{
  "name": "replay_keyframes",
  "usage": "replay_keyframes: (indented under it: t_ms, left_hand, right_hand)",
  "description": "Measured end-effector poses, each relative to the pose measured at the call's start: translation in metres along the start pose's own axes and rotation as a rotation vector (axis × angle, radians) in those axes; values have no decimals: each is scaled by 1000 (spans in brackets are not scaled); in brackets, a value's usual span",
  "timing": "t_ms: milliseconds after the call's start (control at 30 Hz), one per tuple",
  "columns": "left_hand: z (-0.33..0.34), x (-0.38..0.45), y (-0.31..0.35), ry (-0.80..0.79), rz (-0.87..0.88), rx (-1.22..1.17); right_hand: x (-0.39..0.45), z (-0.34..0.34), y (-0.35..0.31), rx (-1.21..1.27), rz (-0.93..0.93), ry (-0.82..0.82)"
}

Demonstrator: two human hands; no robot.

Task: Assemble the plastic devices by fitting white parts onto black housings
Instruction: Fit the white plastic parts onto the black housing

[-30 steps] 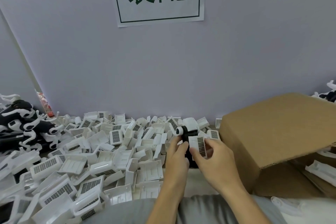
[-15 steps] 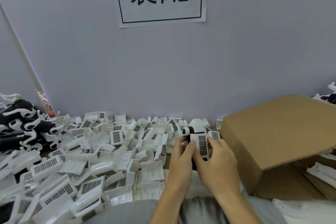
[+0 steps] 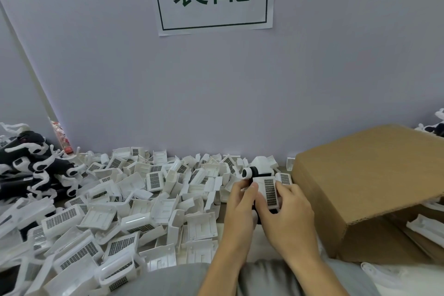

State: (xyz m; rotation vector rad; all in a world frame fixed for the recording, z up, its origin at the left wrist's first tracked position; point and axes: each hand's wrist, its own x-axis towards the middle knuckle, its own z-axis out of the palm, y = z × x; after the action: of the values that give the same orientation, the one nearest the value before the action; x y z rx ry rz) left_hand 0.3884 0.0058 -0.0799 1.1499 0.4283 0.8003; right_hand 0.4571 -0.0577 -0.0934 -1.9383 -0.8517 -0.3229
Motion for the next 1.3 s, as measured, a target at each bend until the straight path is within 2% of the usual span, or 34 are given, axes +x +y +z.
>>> replay_keyframes:
  t_ms: [200,333,467,567,633,733,833,967,1100,1300]
  left_hand:
    - [-2,1,0,6,-25,-6]
    - [-5,2,-3,67,7,24]
    - [-7,4,-5,113,22,40]
    - [-9,7,-4,161,-27,-25]
    - [-10,8,-4,181,-52,-35]
    - [-9,7,-5,166,-42,-5]
    - [-7,6,-6,73,-8,-12]
    - [-5,7,-9,7,83,58]
    - [-7,8,-10,61,101,132]
    - [-9,7,-7,154,87,273]
  right_hand:
    - [-2,0,-1,54,-58,57]
    - [1,1,3,15,-64,-73]
    - [0,-1,0,-56,-182,-128]
    - [-1,1,1,58,-217,-175]
    - [-1,3,3,198,-166,-152]
    - [1,5,4,449,66,-94]
    - [3,1,2,732,267,-218]
    - [3,-5,-3,961,332,-239]
    - [4,-4,-2,1003,389,-224]
    - [2,-1,-4,883,438,-201]
